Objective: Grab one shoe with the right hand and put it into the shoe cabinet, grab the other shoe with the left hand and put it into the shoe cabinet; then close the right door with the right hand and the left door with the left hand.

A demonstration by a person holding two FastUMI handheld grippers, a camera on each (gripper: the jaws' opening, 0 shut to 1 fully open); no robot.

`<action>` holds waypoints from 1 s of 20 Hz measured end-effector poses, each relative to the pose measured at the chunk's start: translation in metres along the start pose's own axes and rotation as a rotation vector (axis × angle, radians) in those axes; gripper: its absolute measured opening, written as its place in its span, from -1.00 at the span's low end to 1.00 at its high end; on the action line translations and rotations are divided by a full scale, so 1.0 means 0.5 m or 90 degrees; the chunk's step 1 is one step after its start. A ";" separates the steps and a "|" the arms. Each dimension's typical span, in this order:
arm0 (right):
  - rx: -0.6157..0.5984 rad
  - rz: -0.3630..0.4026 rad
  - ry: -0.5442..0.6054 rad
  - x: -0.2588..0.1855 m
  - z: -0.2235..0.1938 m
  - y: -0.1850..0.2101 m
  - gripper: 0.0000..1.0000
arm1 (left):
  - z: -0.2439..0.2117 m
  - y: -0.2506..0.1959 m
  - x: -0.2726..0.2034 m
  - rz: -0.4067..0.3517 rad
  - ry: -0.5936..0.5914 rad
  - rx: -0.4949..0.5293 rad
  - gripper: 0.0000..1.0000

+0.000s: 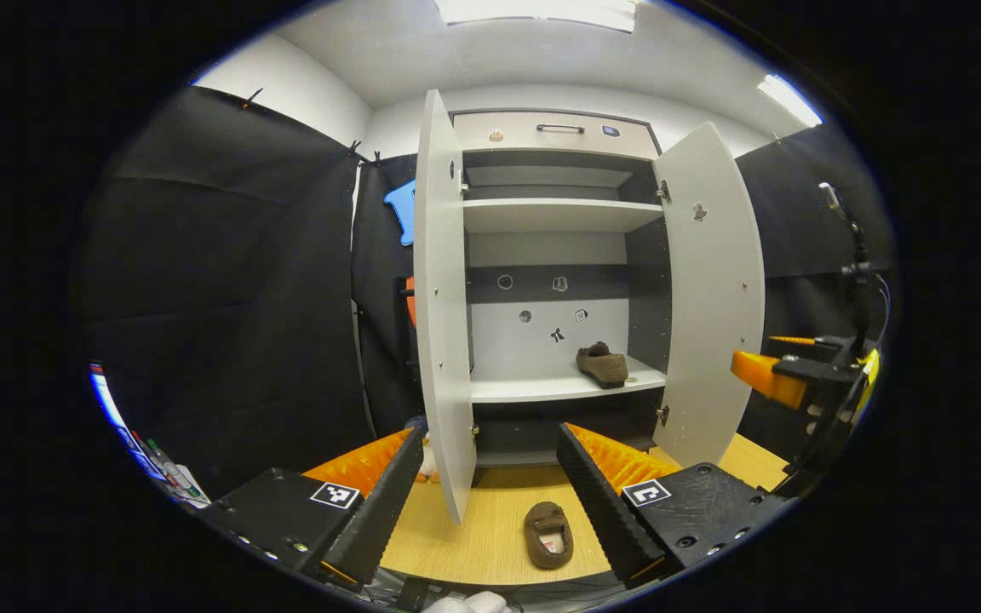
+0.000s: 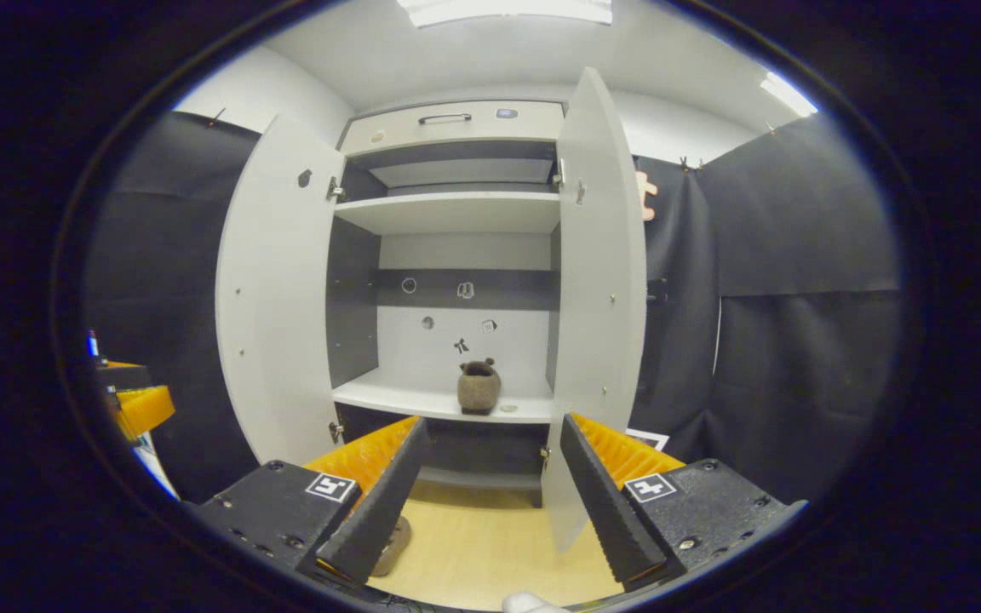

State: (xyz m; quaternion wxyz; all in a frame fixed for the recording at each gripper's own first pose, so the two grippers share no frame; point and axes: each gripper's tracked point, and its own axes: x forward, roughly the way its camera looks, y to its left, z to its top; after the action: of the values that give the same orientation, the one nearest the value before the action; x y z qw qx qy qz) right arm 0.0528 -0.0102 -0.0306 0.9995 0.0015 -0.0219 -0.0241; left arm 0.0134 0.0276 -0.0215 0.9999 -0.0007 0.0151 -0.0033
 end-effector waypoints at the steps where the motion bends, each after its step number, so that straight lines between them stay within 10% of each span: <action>1: 0.005 -0.002 0.002 -0.014 -0.011 -0.004 0.99 | -0.005 -0.006 0.005 -0.005 0.003 0.004 0.92; 8: -0.009 -0.005 0.019 -0.033 -0.012 -0.056 1.00 | -0.067 -0.063 0.061 -0.036 0.037 0.010 0.92; 20: -0.044 -0.028 0.088 -0.037 -0.036 -0.121 0.99 | -0.456 -0.123 0.170 -0.059 0.243 -0.045 0.94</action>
State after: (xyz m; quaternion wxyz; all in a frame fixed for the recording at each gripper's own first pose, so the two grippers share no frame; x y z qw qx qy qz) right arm 0.0323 -0.0699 -0.0496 0.9973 -0.0306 0.0480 -0.0463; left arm 0.0913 -0.0346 -0.2518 0.9771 -0.0357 0.2041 -0.0488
